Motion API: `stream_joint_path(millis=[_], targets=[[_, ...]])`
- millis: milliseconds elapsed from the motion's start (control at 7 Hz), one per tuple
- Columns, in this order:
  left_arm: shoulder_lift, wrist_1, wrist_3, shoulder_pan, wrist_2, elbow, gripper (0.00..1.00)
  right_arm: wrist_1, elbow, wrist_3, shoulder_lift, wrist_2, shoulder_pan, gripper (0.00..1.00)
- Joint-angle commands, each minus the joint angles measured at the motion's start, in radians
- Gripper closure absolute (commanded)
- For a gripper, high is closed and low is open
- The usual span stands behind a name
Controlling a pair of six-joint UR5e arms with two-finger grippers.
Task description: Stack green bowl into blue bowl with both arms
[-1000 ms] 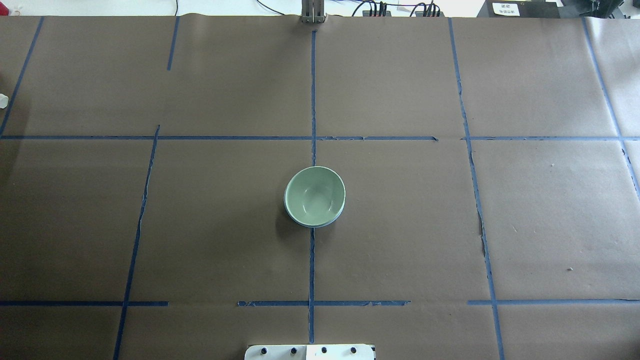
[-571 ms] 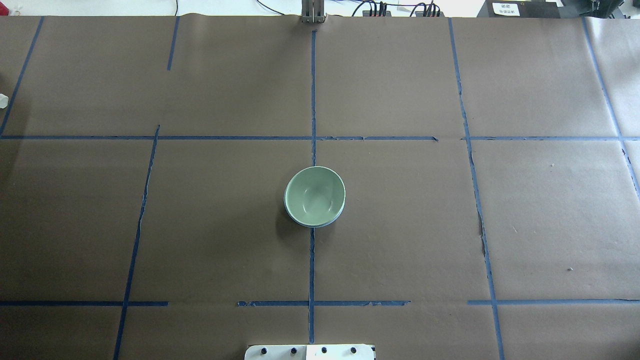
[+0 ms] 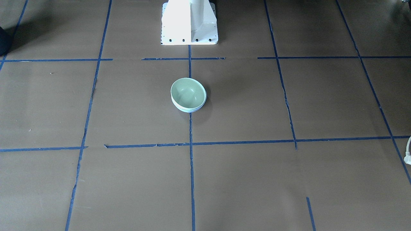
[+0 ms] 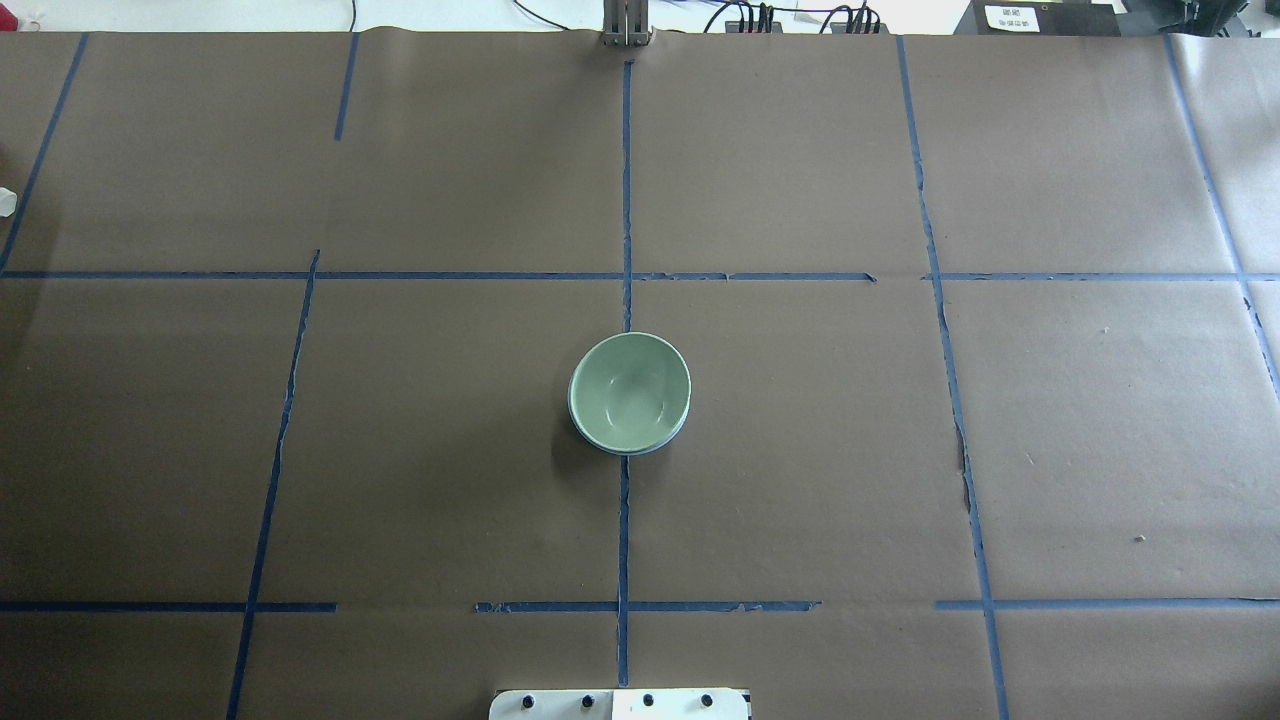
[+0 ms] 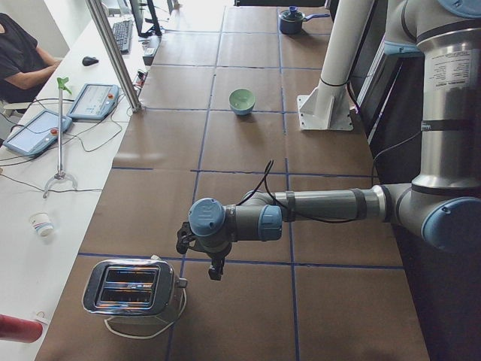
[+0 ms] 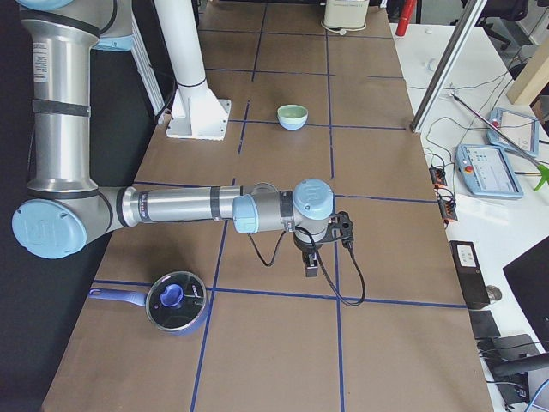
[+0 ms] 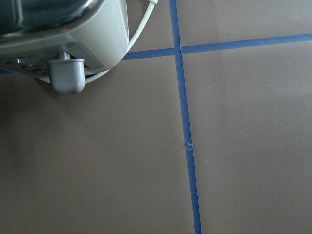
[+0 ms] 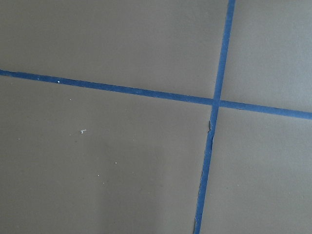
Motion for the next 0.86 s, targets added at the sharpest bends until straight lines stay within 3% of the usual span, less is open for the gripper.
stream_joint_path(millis=[0, 714], targets=[[0.000, 0.000, 0.000, -0.001, 0.001, -0.008, 0.00, -0.002, -0.036, -0.001, -0.025, 0.000, 0.055, 0.00], [0.004, 0.000, -0.002, -0.001, 0.001, -0.014, 0.00, 0.004, -0.045, -0.001, -0.065, 0.012, 0.091, 0.00]])
